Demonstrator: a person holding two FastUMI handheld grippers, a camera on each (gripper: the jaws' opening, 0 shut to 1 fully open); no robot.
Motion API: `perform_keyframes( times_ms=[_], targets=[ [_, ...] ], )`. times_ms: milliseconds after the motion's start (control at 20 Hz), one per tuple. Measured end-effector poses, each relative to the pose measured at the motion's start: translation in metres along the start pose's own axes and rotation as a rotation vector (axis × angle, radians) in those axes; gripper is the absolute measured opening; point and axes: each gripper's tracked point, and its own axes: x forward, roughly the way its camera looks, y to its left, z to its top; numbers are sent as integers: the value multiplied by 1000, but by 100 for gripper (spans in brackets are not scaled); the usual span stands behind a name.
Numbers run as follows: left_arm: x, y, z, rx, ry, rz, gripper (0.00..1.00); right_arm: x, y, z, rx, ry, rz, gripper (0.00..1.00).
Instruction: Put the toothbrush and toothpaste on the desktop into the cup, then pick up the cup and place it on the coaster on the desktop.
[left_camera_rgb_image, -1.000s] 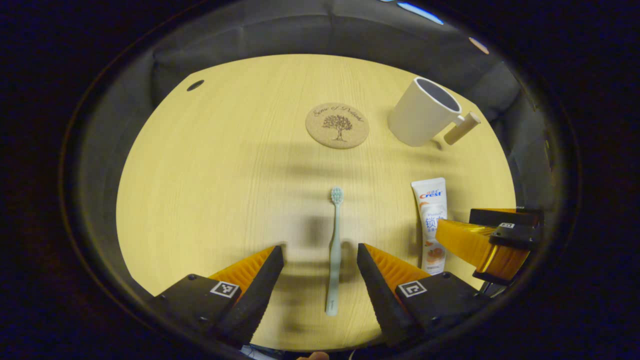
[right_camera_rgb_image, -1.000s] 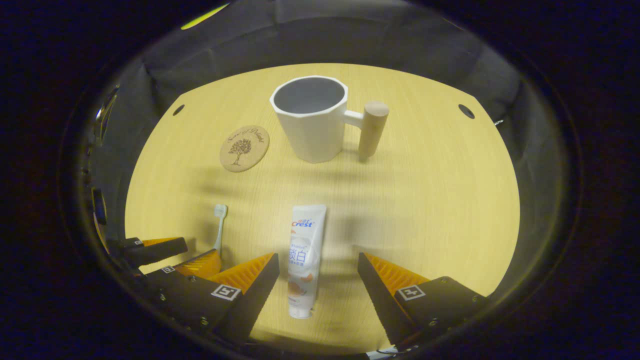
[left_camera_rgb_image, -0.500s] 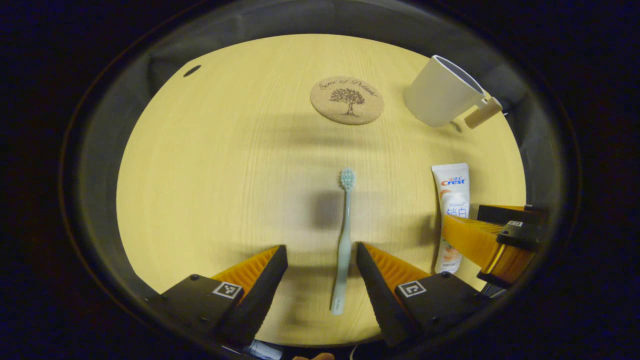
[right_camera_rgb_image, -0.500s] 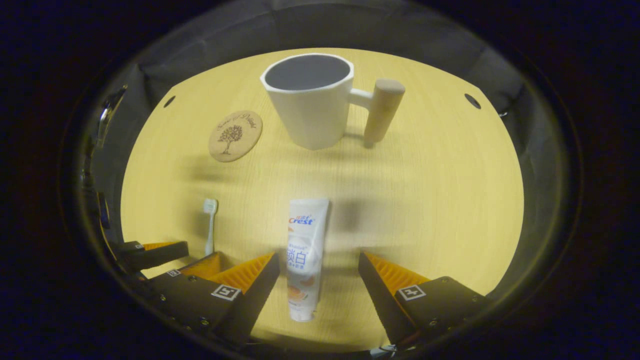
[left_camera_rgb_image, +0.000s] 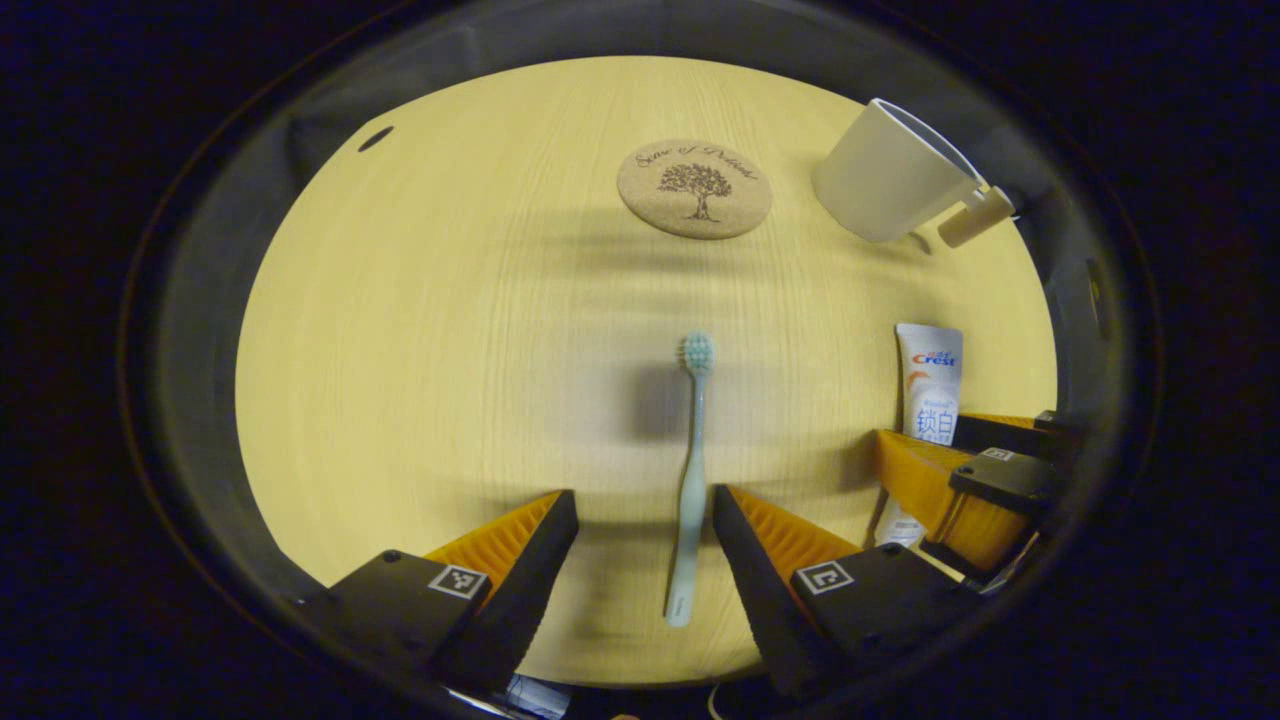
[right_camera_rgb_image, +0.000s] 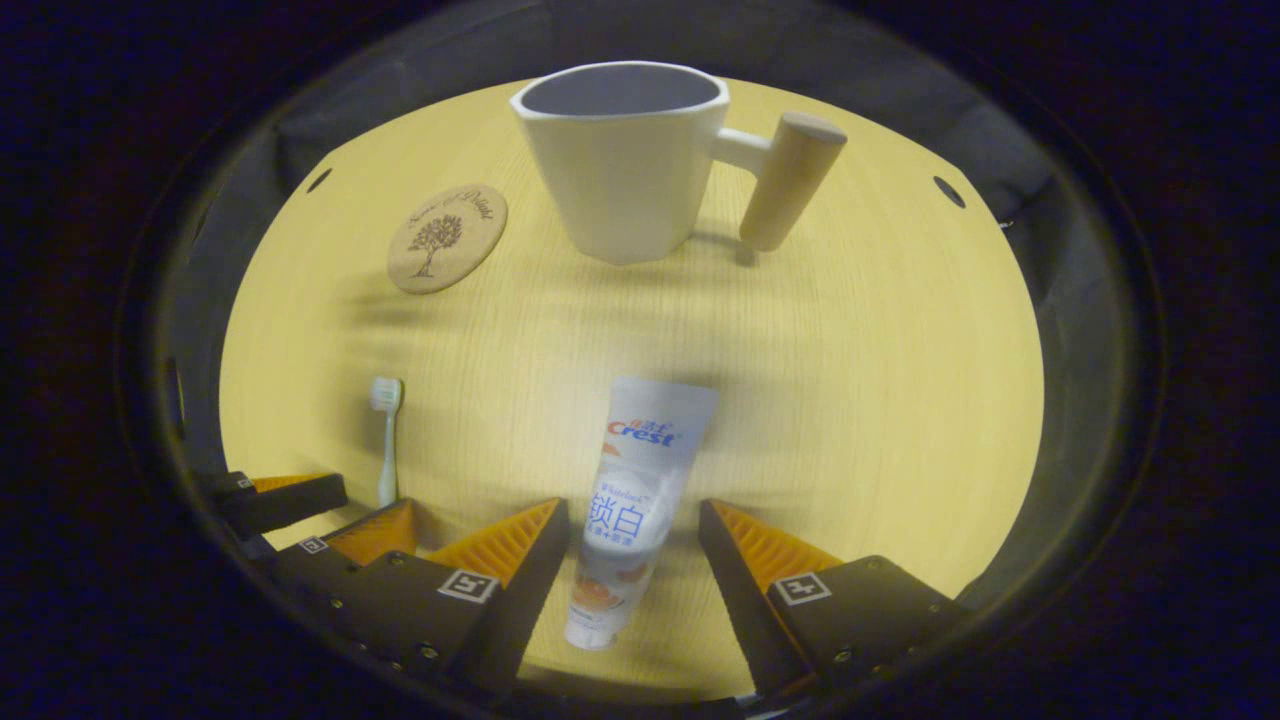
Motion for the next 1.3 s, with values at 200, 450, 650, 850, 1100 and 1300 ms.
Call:
perform_keyframes(
  times_ms=[200, 450, 650, 850, 1100, 1300],
  targets=[
    [-4, -2, 3, 22, 9, -1, 89, -1, -1, -3, -7, 34, 0, 81],
    [-4, -5, 5, 21, 6, -11, 36, 1, -10, -3, 12, 42, 0, 42],
    [-3, -9, 6, 7, -5, -12, 21, -2, -11, -4, -36, 25, 1, 37],
    [-6, -8, 5, 9, -2, -10, 13, 0, -11, -2, -18, -3, 4, 28],
    [-9, 2, 7, -23, -40, -20, 13, 0, -13, -1, 3, -41, 19, 20],
    [-11, 5, 10, -58, -83, -42, 12, -4, -14, -3, -2, -69, 64, 20]
  ],
)
